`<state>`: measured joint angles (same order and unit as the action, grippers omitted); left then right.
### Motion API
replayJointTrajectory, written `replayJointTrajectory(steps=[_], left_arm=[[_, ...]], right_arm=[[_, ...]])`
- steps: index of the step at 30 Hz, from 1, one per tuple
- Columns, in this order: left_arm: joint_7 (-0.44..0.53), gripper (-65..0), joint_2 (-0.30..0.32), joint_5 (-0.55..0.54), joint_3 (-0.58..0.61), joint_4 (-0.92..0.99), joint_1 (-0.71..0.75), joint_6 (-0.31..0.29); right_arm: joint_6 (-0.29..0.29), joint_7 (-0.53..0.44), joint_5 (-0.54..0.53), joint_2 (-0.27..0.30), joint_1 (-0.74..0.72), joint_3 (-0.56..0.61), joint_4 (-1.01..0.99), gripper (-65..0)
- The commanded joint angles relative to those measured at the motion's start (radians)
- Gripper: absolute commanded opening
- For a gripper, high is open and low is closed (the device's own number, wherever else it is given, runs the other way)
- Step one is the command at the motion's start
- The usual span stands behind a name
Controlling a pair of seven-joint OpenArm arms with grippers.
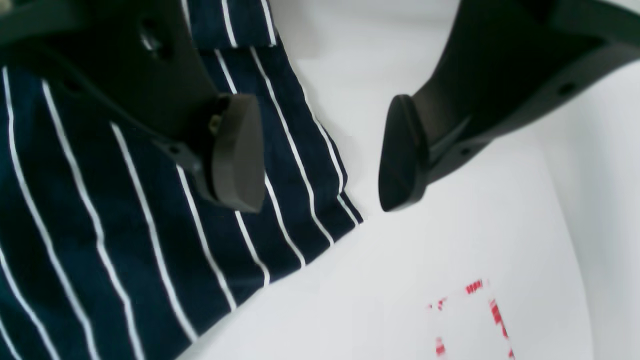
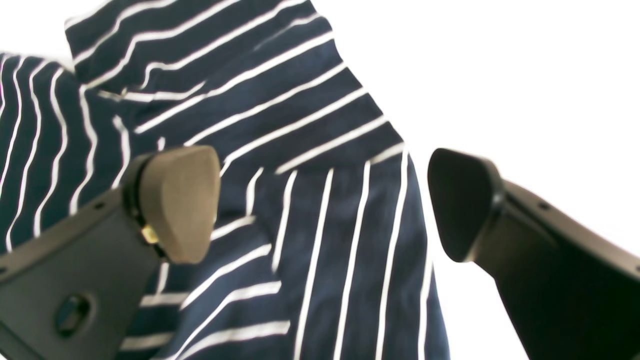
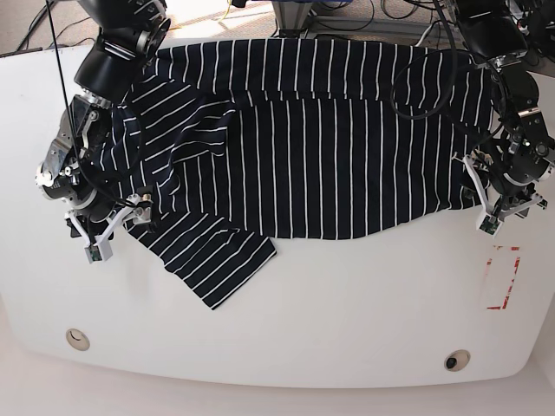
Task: Layout the t-shirt on the table in an organized manner, then fold the t-shirt properly
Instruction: 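Lower the left gripper onto the shirt's side edge and pinch fabric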
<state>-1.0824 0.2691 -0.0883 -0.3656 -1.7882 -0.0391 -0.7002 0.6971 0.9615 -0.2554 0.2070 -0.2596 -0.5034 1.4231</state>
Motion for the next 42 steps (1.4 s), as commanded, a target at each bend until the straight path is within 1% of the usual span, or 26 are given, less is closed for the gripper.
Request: replayJointTrajectory(steps=[1,4,7,11,15,20,26,27,29,32,34,35,37,38,40,42], left_arm=[[0.017,-31.1,0.011,-0.011,-0.003,-0.015,-0.017,0.002],[0.017,-31.1,0.012,-0.011,-0.003,-0.015,-0.017,0.002],[0.017,-31.1,0.014,-0.011,-0.008,-0.015,-0.017,0.002],[0.017,-31.1,0.014,-0.011,-0.051,-0.015,-0.017,0.002],[0.017,-31.1,0.014,-0.011,-0.072,-0.015,-0.017,0.002],[0.017,-31.1,0.014,-0.012,-0.074,-0.015,-0.017,0.002],[0.017,-31.1,0.015,-0.012,-0.074,-0.015,-0.017,0.002],[0.017,-31.1,0.015,-0.012,-0.074,-0.015,-0.017,0.002],[0.017,-31.1,0.015,-0.012,-0.075,-0.015,-0.017,0.002],[0.017,-31.1,0.015,-0.011,-0.094,-0.015,-0.017,0.002],[0.017,-31.1,0.015,-0.011,-0.132,-0.015,-0.022,0.002],[0.017,-31.1,0.015,-0.011,-0.161,-0.015,-0.034,0.002],[0.017,-31.1,0.015,-0.008,-0.200,-0.012,-0.063,0.002],[0.017,-31.0,0.015,-0.003,-0.224,-0.008,-0.078,0.002],[0.017,-31.0,0.015,-0.003,-0.253,0.021,-0.095,0.002],[0.017,-31.0,0.015,-0.003,-0.276,0.063,-0.110,0.002]], right_arm=[[0.001,-0.072,-0.012,0.041,-0.045,-0.002,-0.089,-1.6],[0.001,-0.135,-0.012,0.073,-0.073,-0.001,-0.199,-1.6],[0.001,-0.200,-0.012,0.093,-0.085,-0.001,-0.284,-1.6],[0.001,-0.273,-0.011,0.125,-0.103,0.002,-0.387,-1.6],[0.001,-0.350,-0.011,0.154,-0.105,0.039,-0.473,-1.6],[0.001,-0.433,-0.011,0.165,-0.105,0.082,-0.545,-1.6],[0.001,-0.474,-0.012,0.161,-0.102,0.117,-0.601,-1.9],[0.001,-0.477,-0.012,0.157,-0.100,0.117,-0.605,-3.2],[0.001,-0.479,-0.014,0.142,-0.099,0.117,-0.605,-7.3],[0.001,-0.479,-0.014,0.124,-0.099,0.117,-0.603,-17.1],[0.001,-0.479,-0.014,0.119,-0.097,0.117,-0.603,-25.8],[0.001,-0.479,-0.014,0.119,-0.097,0.117,-0.603,-31.2],[0.001,-0.477,-0.014,0.118,-0.097,0.117,-0.603,-38.8],[0.001,-0.476,-0.015,0.116,-0.097,0.117,-0.603,-43.8],[0.001,-0.476,-0.015,0.116,-0.096,0.117,-0.605,-50.3],[0.001,-0.476,-0.014,0.113,-0.096,0.117,-0.605,-53.9]])
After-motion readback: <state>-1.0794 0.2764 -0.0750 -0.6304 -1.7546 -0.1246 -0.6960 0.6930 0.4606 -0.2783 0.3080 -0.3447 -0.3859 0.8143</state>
